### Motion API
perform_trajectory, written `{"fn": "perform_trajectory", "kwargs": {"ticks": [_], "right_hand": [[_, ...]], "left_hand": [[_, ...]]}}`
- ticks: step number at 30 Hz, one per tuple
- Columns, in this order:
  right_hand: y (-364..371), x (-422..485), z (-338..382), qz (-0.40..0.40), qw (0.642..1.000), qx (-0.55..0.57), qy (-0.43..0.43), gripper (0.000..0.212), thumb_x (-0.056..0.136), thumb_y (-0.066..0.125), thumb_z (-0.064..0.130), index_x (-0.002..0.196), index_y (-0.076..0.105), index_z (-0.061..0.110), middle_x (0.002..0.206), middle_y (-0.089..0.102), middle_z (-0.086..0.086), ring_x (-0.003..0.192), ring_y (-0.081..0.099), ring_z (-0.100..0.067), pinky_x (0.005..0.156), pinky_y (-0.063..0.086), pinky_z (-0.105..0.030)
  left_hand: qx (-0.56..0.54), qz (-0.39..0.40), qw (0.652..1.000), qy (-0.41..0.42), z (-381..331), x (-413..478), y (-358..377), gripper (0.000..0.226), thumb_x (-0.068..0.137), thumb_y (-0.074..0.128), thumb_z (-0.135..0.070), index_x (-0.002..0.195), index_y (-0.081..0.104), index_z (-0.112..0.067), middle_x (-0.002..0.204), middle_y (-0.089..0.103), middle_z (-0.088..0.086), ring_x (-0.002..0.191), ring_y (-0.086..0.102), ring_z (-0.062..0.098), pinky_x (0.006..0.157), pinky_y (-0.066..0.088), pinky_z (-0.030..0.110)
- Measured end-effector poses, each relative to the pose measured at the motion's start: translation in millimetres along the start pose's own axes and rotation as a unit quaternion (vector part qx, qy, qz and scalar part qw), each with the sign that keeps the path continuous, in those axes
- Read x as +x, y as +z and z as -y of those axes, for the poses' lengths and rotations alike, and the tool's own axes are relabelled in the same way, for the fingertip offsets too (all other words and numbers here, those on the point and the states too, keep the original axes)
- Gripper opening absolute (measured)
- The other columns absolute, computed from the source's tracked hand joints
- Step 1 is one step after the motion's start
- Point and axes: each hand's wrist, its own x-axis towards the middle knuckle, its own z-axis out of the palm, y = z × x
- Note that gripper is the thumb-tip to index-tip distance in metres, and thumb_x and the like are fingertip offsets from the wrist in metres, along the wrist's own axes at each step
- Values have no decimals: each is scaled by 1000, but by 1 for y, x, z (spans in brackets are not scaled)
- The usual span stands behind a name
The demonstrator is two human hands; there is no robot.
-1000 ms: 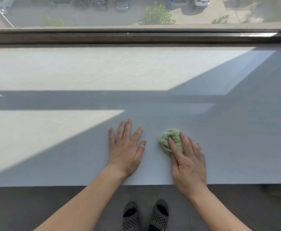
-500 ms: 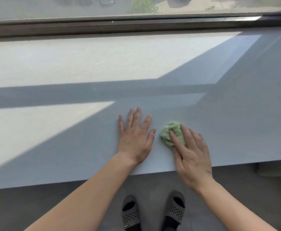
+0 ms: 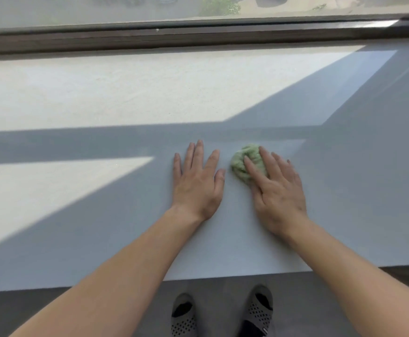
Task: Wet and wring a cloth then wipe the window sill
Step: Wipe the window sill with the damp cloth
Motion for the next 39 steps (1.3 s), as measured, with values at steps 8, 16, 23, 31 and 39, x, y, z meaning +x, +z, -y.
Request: {"fn": "perform_trajectory", "kwargs": {"ticks": [8,16,23,31,39], "right_hand": [[-15,106,-50,63,996,14,56,51,102,30,39,151,22,46,165,6,5,150,7,-23,122,-1,-43],[-13,128,-56,89,987,-9,-134,53,98,19,49,151,20,49,165,8,7,149,8,-22,122,-1,-42],[-15,218,-104,42,998,-20,51,53,99,25,43,152,22,41,164,6,0,148,9,-28,121,5,-48],[-22,230,-96,59,984,-17,-170,54,97,20,47,151,26,46,164,14,3,148,13,-26,121,6,-47],[-10,301,-65,18,1000,-19,-4,51,100,28,42,150,22,42,163,10,-4,146,11,-33,120,3,-53]], "left_hand": [[25,0,998,-50,-7,39,1,64,94,14,-46,156,22,-28,167,1,8,152,-9,22,120,-12,50],[-4,-37,998,-55,-28,94,8,59,98,21,-41,155,22,-27,167,1,8,152,-10,22,120,-13,47],[51,-35,993,-96,-41,127,19,52,101,26,-38,152,22,-33,166,0,7,152,-11,26,116,-12,60],[61,-31,993,-97,-46,152,9,57,101,24,-46,155,14,-32,166,-6,11,151,-16,29,117,-14,55],[97,-39,989,-104,-46,152,12,61,97,17,-52,155,9,-38,166,-7,9,150,-18,29,117,-12,57]]}}
